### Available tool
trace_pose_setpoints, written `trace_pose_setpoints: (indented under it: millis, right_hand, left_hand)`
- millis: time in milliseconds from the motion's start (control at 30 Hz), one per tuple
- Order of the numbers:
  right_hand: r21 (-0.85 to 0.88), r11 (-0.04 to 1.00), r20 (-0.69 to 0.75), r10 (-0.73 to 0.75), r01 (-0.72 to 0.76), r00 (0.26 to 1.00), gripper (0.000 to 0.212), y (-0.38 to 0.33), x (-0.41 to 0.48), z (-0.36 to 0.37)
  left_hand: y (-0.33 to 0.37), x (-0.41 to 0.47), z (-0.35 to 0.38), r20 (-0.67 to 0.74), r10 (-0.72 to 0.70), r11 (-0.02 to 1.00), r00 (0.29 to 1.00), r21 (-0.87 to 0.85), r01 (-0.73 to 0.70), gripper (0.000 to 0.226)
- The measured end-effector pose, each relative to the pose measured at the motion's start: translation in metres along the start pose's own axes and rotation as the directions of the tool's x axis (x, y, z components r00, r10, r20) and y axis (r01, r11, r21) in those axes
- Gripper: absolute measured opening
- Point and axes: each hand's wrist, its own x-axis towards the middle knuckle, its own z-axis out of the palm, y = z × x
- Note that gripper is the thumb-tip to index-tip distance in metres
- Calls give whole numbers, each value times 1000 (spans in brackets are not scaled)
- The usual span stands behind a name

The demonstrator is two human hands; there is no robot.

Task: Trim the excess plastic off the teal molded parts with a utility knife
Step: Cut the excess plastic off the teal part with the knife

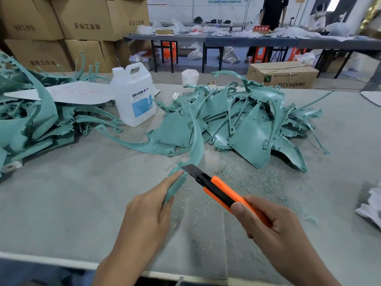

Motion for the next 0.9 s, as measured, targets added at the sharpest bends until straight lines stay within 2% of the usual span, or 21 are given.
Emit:
trace_pose_setpoints:
  millis: [67, 133, 233, 300, 400, 433, 467, 500, 533, 567, 633, 700, 767, 833, 900]
  right_hand:
    - [-30, 999, -41, -23, 22, 999, 52, 4, 6, -5]
    - [-38, 999, -98, -13, 10, 995, 52, 11, 15, -11]
    - [-17, 1000, -146, -3, 0, 989, 47, 24, 30, -26]
    - [-11, 1000, -167, -19, 18, 986, 48, 32, 40, -39]
    - [-65, 997, -177, -40, 29, 983, 49, 44, 56, -54]
    - [-138, 990, -194, -33, 6, 980, 49, 48, 62, -56]
    - [-220, 975, -210, -16, -31, 977, 50, 53, 67, -57]
    - [-269, 961, -228, 5, -68, 974, 52, 58, 71, -56]
    - [-262, 961, -249, 24, -92, 968, 52, 61, 72, -54]
    - [-198, 976, -272, 38, -95, 961, 52, 63, 71, -50]
    - [-3, 997, -308, 66, -71, 949, 51, 57, 63, -41]
    - [132, 990, -325, 96, -55, 941, 48, 42, 49, -30]
    - [140, 989, -274, 79, -41, 959, 47, 26, 35, -17]
    - [89, 996, -181, 19, -3, 983, 43, 10, 22, -4]
    - [46, 998, -80, -37, 41, 996, 43, -3, 12, 7]
  left_hand:
    - [-1, -1, -6, 28, 48, 994, 998, -96, -45, 21]
    - [-4, -3, -16, 91, 79, 976, 993, -210, -58, 15]
    - [-10, -8, -41, 202, 47, 943, 978, -332, 23, 43]
    - [-19, -14, -62, 234, -5, 856, 972, -502, 125, 51]
    - [-35, -22, -82, 276, 3, 762, 961, -623, 177, 46]
    - [-37, -27, -86, 325, 89, 694, 941, -698, 176, 43]
    - [-42, -27, -98, 282, 60, 646, 957, -742, 178, 40]
    - [-41, -28, -100, 294, 33, 519, 955, -822, 235, 41]
    - [-43, -22, -97, 315, 81, 444, 946, -861, 248, 41]
    - [-48, -17, -89, 337, 114, 522, 935, -820, 232, 41]
    - [-50, -10, -71, 312, 23, 708, 950, -676, 205, 48]
    - [-42, -1, -60, 292, -48, 780, 955, -587, 219, 41]
    - [-29, 5, -48, 217, -78, 846, 973, -502, 180, 23]
    - [-26, 9, -40, 149, -58, 939, 987, -328, 105, 19]
    - [-26, 10, -33, 174, -45, 981, 984, -180, 77, 26]
